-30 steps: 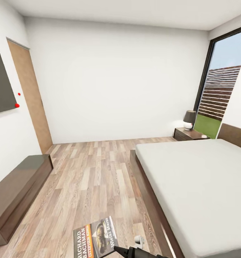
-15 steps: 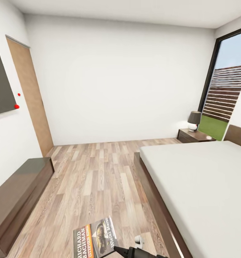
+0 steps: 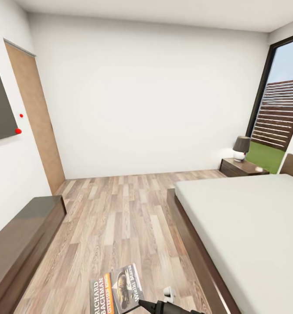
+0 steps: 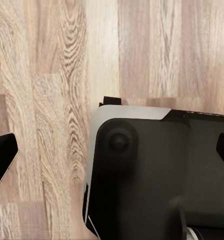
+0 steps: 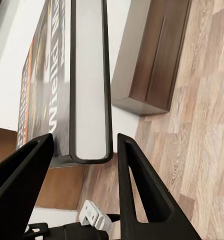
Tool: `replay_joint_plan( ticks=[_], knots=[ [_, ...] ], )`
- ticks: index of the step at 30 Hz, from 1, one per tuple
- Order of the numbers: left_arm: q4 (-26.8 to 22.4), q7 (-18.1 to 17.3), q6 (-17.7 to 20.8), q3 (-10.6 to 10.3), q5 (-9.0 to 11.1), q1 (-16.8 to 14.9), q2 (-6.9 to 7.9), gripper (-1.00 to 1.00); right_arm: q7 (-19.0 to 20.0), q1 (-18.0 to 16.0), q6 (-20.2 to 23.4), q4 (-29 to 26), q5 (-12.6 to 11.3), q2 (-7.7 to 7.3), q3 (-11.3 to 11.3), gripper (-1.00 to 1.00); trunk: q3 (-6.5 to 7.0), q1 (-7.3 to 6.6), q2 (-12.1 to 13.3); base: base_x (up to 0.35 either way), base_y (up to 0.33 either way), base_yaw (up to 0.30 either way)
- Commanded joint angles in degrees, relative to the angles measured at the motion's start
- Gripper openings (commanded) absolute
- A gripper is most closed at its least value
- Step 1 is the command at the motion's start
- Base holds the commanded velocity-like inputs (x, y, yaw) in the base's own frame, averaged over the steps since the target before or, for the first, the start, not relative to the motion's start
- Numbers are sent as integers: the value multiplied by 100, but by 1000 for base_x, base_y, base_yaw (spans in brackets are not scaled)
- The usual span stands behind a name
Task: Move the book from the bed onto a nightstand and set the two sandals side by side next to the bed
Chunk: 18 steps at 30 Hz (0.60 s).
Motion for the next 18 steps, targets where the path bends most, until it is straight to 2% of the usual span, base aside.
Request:
replay_joint_plan(
  ticks=[1, 3, 6, 8, 18],
  knots=[
    [8, -20, -20, -48, 59, -2, 2, 100, 23, -1, 63, 2, -69, -2, 8, -100, -2, 5, -4, 265, 163, 0],
    [8, -20, -20, -48, 59, -2, 2, 100, 30, 29, 61, 3, -71, -19, 5, -100, -2, 5, -4, 264, 163, 0],
    [8, -20, -20, -48, 59, -2, 2, 100, 78, 208, 59, -31, -99, -164, -3, -100, -2, 5, -4, 258, 163, 0],
    [8, -20, -20, -48, 59, -2, 2, 100, 138, 255, 59, -26, -106, -206, -3, -100, -2, 5, -4, 251, 162, 0],
    [8, -20, -20, -44, 59, -2, 2, 100, 277, 356, 58, 1, -87, -287, -5, -100, -2, 5, -4, 243, 161, 0]
  ],
)
